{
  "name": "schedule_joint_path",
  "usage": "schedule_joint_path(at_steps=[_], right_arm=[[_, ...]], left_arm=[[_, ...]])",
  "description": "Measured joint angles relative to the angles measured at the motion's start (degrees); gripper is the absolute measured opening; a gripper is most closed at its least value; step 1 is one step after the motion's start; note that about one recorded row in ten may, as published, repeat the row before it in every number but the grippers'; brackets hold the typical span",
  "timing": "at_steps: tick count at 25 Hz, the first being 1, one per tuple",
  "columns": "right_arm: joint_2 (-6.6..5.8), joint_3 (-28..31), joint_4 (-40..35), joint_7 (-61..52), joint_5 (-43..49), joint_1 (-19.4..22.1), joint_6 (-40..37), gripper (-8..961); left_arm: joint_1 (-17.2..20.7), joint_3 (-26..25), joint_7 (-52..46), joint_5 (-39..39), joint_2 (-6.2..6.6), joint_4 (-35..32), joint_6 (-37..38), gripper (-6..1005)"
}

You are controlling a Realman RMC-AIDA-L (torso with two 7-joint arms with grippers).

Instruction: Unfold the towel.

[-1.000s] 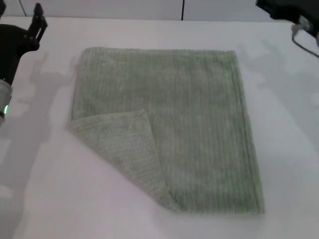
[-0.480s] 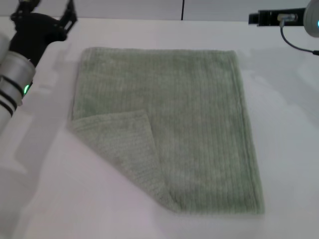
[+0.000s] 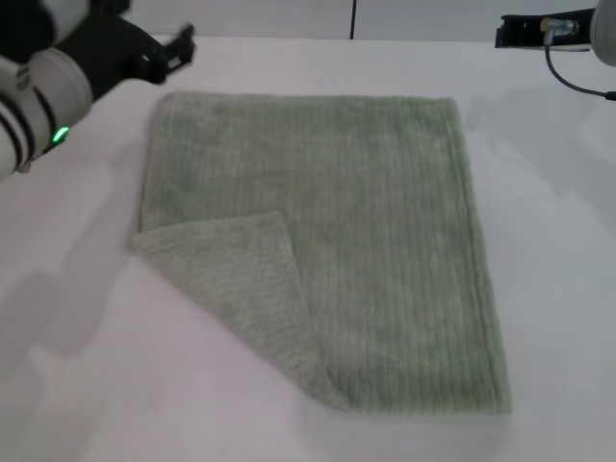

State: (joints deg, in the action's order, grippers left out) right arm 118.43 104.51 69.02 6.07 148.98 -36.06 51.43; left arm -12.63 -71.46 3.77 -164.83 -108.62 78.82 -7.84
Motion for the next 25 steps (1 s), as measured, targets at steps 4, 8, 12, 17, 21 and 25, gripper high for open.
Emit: schedule_joint_path(at_steps=[4,8,12,17,21,25], right_arm=[[-0.09,0.0,-0.9,0.2,0.0,-0.6,-0.1,-2],[-0.27,0.1,-2.1,1.4,0.0,-1.7,0.4,-1],[-0.54,0.2,-3.6,1.5,0.0,-3.1,1.6,-1],[-0.65,0.1,-7.9,3.2,0.0,-5.6,2.7,-1],[-0.66,0.1,-11.7,4.5,0.0,-7.2,3.5,-1],[-0.66,0.2,-12.3,4.5,0.0,-7.2,3.1,-1]], left_arm=[[-1.8,-0.5,6.3,4.0,-0.62,6.3,-14.8,786],[-2.3,-4.0,18.3,12.3,-3.23,8.7,-22.0,786],[-2.8,-11.2,30.9,20.4,-7.82,10.8,-31.3,786],[-5.1,-14.5,33.9,21.6,-9.30,12.0,-42.2,785],[-5.0,-14.4,33.6,22.1,-9.49,12.5,-44.8,785],[-4.2,-12.8,33.6,22.2,-9.48,12.9,-46.3,785]])
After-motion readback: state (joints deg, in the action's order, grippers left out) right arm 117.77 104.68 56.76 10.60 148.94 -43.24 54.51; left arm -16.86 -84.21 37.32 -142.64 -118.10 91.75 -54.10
